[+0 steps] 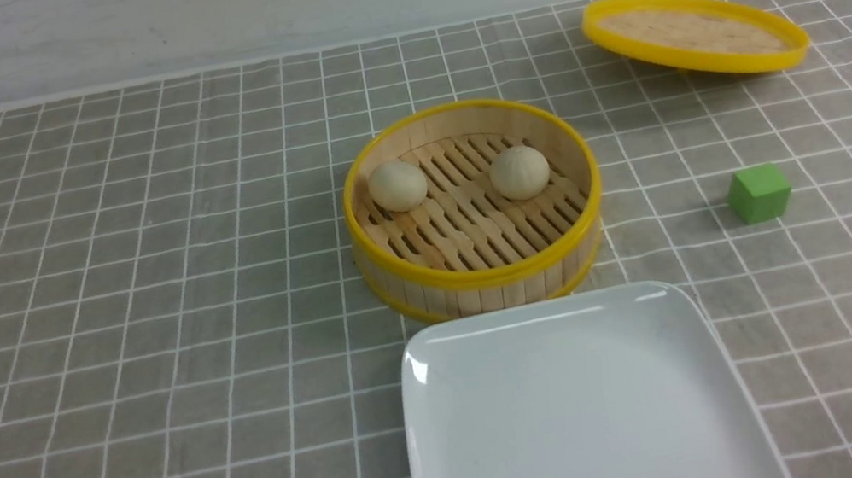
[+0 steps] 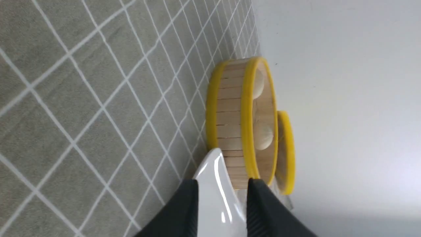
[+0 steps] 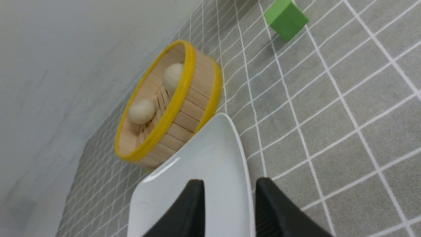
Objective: Put the steamed buns into the plate on the grey tablecloth.
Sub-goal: 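Reach toward a bun in the bamboo steamer with the right gripper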
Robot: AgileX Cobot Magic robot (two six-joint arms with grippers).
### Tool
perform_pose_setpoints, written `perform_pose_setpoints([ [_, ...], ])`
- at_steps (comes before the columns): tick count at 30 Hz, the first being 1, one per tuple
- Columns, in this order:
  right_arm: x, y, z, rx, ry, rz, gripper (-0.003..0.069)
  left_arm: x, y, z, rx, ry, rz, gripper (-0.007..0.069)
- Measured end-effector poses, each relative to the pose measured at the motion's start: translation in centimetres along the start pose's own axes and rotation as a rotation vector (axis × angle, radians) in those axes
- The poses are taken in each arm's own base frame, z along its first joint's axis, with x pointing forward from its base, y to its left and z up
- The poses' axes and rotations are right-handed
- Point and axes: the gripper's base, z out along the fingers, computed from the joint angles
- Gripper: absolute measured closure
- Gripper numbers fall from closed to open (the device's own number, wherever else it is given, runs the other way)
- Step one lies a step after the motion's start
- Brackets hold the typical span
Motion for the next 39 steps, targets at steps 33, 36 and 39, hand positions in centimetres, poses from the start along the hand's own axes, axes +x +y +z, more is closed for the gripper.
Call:
perform_pose_setpoints([
  [33, -8.3, 12.4, 12.8, 0.090, 0.773, -0.601, 0.0589, -6.1, -12.7, 11.1, -0.726, 0.775, 0.812, 0.0622],
  [36, -9.1, 13.6, 16.4, 0.001, 0.785, -0.601, 0.0515, -5.5, -12.9, 11.8, -0.631, 0.820, 0.811, 0.0622],
  [39, -9.7, 14.1, 19.4, -0.020, 0.806, -0.592, 0.0443, -5.3, -13.3, 12.0, -0.576, 0.820, 0.804, 0.0620],
])
